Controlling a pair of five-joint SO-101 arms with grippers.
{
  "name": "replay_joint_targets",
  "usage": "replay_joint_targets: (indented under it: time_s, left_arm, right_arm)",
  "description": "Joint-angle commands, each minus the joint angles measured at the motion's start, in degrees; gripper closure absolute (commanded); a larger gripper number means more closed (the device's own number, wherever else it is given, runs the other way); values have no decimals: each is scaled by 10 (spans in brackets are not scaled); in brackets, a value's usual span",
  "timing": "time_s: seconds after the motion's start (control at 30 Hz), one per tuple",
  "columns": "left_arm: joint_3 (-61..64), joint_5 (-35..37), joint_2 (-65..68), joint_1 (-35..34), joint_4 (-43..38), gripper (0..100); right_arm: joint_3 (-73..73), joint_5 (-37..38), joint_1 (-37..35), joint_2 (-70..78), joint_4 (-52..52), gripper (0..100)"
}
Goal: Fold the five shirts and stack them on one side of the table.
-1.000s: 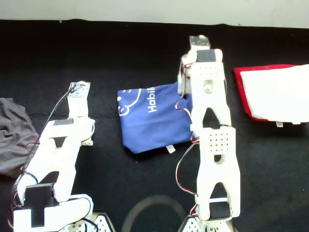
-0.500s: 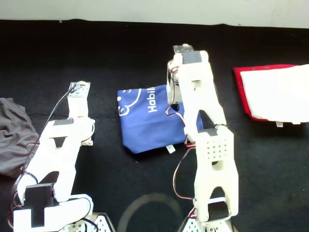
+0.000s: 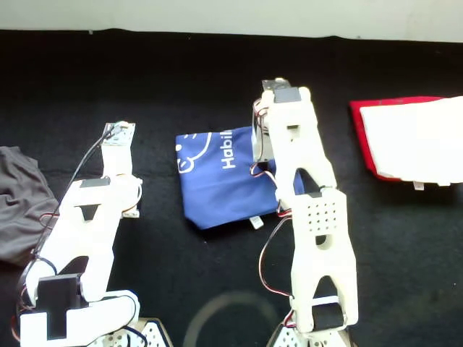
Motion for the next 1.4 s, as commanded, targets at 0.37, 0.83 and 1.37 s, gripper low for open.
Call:
replay_joint_targets:
  time_s: [0.37,0.83,1.37]
  left_arm:
    - [1,-4,-6,-4,-17,991]
    - [1,-4,-6,-4,-17,991]
    - [1,-4,-6,-4,-17,991]
  right_arm:
    - [-190,55,96,6,66,992]
    - [-240,196,210,-180,65,992]
    - [-240,316,349,-285,65,993]
